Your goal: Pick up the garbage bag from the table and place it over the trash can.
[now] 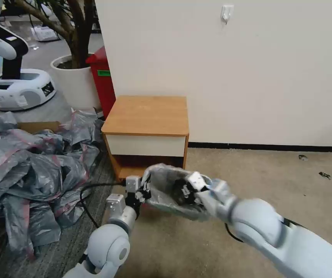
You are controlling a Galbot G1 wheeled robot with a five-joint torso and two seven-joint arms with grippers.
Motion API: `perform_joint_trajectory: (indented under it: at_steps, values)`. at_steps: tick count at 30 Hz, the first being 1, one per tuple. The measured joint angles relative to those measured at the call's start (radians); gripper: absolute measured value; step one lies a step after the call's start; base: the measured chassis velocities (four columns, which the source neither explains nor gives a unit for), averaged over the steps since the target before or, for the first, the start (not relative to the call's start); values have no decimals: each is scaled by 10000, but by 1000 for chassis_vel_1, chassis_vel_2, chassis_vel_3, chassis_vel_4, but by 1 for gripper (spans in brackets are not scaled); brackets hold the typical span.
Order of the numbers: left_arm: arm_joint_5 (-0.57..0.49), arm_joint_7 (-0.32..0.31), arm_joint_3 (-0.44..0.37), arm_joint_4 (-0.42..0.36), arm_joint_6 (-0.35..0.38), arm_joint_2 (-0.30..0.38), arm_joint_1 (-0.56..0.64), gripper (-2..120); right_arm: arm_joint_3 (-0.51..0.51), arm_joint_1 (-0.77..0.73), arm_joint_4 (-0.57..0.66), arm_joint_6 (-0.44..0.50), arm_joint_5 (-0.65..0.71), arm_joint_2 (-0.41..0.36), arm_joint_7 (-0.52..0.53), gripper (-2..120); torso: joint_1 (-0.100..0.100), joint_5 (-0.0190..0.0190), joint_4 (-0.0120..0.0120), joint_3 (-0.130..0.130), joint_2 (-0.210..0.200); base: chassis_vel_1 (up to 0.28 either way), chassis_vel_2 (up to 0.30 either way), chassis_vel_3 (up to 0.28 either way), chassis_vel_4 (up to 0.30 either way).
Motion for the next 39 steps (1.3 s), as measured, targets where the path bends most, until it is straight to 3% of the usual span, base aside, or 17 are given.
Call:
perform_joint_trajectory:
  at_steps: [3,7,8,10,17,29,30,33,38,39]
  values:
    - [-287,-732,129,-135,-322,-100,809,7,2293,-2860,99,1532,-1822,1862,631,2,0,6,-5,-1,0,0,0,0,0]
    - [-278,-907,158,-295,-468,-110,1146,7,3035,-3730,92,2228,-2511,2760,724,8,0,3,-6,-2,1,0,0,0,0]
    - [-255,-1043,172,-493,-546,-109,1457,7,3585,-4430,45,2840,-2997,3519,732,17,0,4,-4,-1,0,0,0,0,0]
    - [-221,-1282,326,-711,-779,-67,1753,7,4110,-5129,-96,3560,-3319,4192,730,26,0,2,-3,-1,0,0,0,0,0]
    - [170,-1394,771,-743,-920,-5,1933,7,4537,-6100,-376,4442,-3410,4459,782,50,0,1,-3,-1,0,0,0,0,0]
    - [997,-1006,482,-929,-711,146,1883,52,4463,-6361,-467,4635,-3123,4511,1061,94,0,2,-1,0,0,0,0,0,0]
    - [997,-1006,482,-929,-711,146,1883,52,4463,-6361,-467,4635,-3123,4511,1061,94,0,2,-1,0,0,0,0,0,0]
    - [970,-664,102,-1208,-429,193,1914,68,4445,-6336,-436,4602,-3019,4508,1115,100,0,2,-1,0,1,0,0,0,0]
    - [961,-331,-242,-1412,-291,231,1958,80,4397,-6314,-402,4593,-2925,4513,1142,100,0,1,-2,0,0,0,0,0,0]
    - [1030,140,-515,-1500,-285,256,2020,86,4370,-6328,-383,4633,-2853,4519,1141,100,0,1,-2,1,0,0,0,0,0]
